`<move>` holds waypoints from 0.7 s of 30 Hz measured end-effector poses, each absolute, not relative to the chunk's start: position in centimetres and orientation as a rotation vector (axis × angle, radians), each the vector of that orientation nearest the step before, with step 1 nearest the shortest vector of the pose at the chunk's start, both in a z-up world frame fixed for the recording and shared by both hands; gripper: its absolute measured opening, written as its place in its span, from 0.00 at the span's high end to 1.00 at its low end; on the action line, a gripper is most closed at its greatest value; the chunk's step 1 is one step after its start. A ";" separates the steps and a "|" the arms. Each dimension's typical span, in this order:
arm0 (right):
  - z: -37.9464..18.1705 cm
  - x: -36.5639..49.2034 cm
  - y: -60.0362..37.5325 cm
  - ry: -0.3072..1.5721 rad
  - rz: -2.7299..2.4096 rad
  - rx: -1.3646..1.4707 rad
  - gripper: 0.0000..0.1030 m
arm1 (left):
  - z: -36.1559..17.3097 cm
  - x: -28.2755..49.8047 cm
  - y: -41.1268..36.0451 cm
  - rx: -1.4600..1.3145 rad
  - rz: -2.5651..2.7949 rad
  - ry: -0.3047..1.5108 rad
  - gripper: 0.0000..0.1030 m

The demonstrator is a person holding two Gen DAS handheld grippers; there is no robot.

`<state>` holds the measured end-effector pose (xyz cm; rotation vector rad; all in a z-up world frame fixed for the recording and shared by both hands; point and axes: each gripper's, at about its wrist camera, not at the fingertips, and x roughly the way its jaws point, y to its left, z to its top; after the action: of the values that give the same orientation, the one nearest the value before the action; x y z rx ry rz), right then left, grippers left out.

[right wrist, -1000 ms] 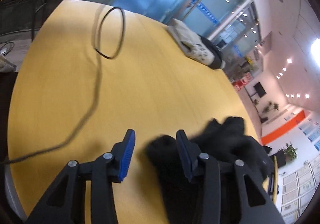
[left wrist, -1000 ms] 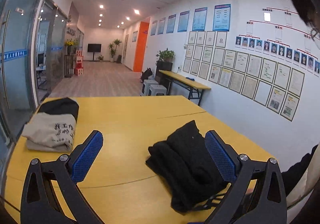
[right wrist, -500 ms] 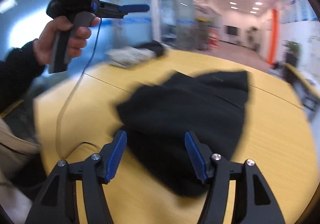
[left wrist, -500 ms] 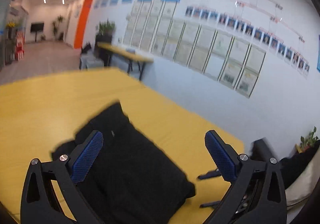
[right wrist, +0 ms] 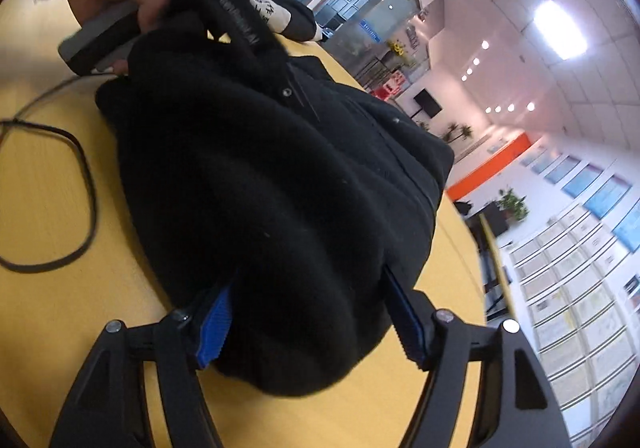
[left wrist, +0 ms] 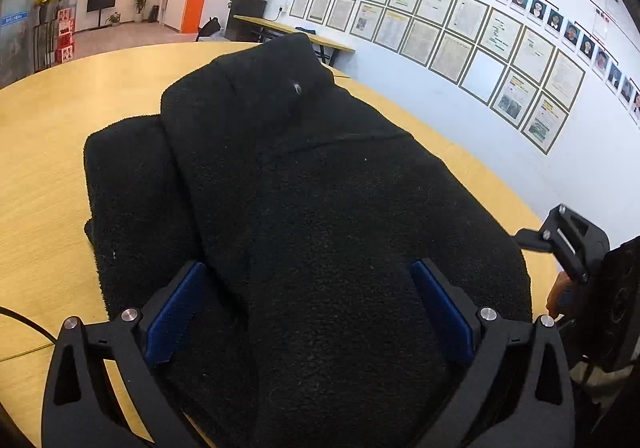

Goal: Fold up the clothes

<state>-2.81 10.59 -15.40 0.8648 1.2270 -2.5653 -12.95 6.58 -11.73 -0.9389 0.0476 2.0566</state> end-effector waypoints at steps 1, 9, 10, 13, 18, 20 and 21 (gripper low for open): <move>-15.4 -3.0 10.9 1.215 -2.585 0.871 0.50 | -11.8 -13.0 6.8 -0.934 2.054 0.055 0.00; -12.2 -3.8 17.9 0.465 -2.680 0.985 0.67 | -11.4 -13.0 7.3 -0.926 2.049 0.051 0.00; -12.0 -3.7 18.5 0.379 -2.643 1.008 0.68 | -11.4 -13.0 7.4 -0.928 2.050 0.052 0.00; -9.5 -3.6 20.3 0.214 -2.542 1.014 0.68 | -10.4 -12.8 7.1 -0.945 2.053 0.068 0.02; -2.1 -5.8 21.7 -0.114 -2.447 0.764 0.34 | -3.9 -10.4 3.7 -0.783 2.077 -0.019 0.03; -0.4 -7.5 22.4 -0.235 -2.394 0.677 0.34 | -0.2 -9.1 3.0 -0.666 2.062 -0.063 0.01; 0.0 -8.0 22.9 -0.290 -2.376 0.642 0.34 | 1.7 -8.3 3.0 -0.596 2.054 -0.065 0.00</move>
<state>-8.01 22.95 0.03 0.6419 -0.2899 -2.3762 -8.27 2.99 1.74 -0.5963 -0.0655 2.0539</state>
